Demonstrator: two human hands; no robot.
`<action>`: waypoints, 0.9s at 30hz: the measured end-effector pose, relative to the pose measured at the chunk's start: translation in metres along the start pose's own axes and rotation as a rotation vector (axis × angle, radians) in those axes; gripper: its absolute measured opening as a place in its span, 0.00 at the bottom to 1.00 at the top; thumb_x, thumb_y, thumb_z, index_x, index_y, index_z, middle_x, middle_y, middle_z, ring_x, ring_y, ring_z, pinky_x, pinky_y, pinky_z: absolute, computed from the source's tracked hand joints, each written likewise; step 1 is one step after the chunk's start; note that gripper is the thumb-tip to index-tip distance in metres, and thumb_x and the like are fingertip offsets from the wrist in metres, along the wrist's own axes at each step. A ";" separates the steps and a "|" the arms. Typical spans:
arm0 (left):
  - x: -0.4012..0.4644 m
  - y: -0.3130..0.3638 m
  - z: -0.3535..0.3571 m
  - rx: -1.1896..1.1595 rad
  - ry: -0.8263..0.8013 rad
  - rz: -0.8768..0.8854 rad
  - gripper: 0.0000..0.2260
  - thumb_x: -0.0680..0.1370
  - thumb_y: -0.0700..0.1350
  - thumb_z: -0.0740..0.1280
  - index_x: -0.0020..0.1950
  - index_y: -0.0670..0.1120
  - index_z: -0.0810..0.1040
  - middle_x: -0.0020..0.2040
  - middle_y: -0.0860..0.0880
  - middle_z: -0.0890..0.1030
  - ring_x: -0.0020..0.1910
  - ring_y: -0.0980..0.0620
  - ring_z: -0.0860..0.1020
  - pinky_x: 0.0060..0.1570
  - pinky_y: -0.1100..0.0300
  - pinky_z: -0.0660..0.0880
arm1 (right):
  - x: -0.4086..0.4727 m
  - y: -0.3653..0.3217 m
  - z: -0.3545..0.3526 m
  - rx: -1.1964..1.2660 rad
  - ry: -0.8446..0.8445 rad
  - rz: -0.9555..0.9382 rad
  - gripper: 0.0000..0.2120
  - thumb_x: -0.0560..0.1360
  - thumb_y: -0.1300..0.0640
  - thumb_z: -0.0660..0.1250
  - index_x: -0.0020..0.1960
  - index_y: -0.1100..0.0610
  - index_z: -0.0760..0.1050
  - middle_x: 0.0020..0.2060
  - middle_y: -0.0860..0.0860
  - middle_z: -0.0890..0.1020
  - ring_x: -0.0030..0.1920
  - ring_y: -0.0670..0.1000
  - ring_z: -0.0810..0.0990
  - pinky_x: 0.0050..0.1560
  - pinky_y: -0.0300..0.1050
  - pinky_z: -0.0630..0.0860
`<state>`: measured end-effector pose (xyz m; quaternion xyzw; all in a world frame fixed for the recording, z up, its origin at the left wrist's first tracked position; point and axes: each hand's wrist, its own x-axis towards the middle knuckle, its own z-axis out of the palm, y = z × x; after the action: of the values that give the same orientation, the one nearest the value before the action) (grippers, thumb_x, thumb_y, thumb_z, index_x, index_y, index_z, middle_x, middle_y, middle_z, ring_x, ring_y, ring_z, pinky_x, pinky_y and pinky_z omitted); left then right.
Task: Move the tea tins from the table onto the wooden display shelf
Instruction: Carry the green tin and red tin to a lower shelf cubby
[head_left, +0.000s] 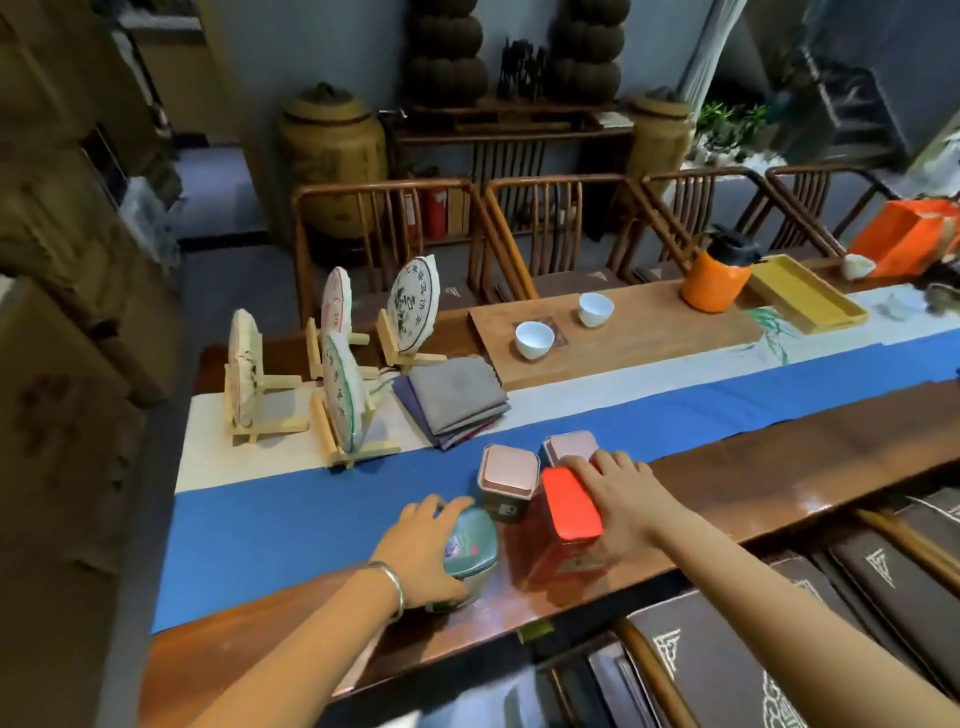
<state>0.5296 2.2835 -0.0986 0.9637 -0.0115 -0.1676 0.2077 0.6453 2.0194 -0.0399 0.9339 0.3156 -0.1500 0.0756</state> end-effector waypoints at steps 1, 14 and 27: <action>0.001 0.000 0.001 -0.022 0.029 -0.002 0.44 0.61 0.70 0.64 0.74 0.58 0.55 0.61 0.50 0.67 0.58 0.44 0.70 0.55 0.52 0.73 | 0.003 0.002 0.004 0.023 0.023 -0.008 0.56 0.56 0.24 0.67 0.75 0.45 0.48 0.61 0.51 0.68 0.58 0.55 0.68 0.58 0.54 0.68; -0.001 0.017 0.008 -0.102 0.174 -0.138 0.40 0.58 0.73 0.63 0.68 0.61 0.60 0.53 0.53 0.66 0.50 0.47 0.72 0.51 0.52 0.76 | 0.006 0.011 0.021 0.117 0.139 -0.068 0.49 0.58 0.30 0.64 0.72 0.48 0.50 0.61 0.52 0.69 0.59 0.56 0.68 0.55 0.54 0.68; -0.063 0.039 0.029 -0.287 0.306 -0.395 0.36 0.61 0.52 0.76 0.64 0.56 0.62 0.52 0.51 0.68 0.47 0.49 0.76 0.46 0.57 0.77 | 0.004 0.027 0.013 0.102 0.023 -0.368 0.53 0.61 0.34 0.69 0.76 0.47 0.44 0.65 0.53 0.66 0.63 0.55 0.66 0.61 0.54 0.68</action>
<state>0.4625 2.2424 -0.0873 0.9221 0.2319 -0.0572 0.3044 0.6617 1.9977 -0.0521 0.8647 0.4739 -0.1664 -0.0043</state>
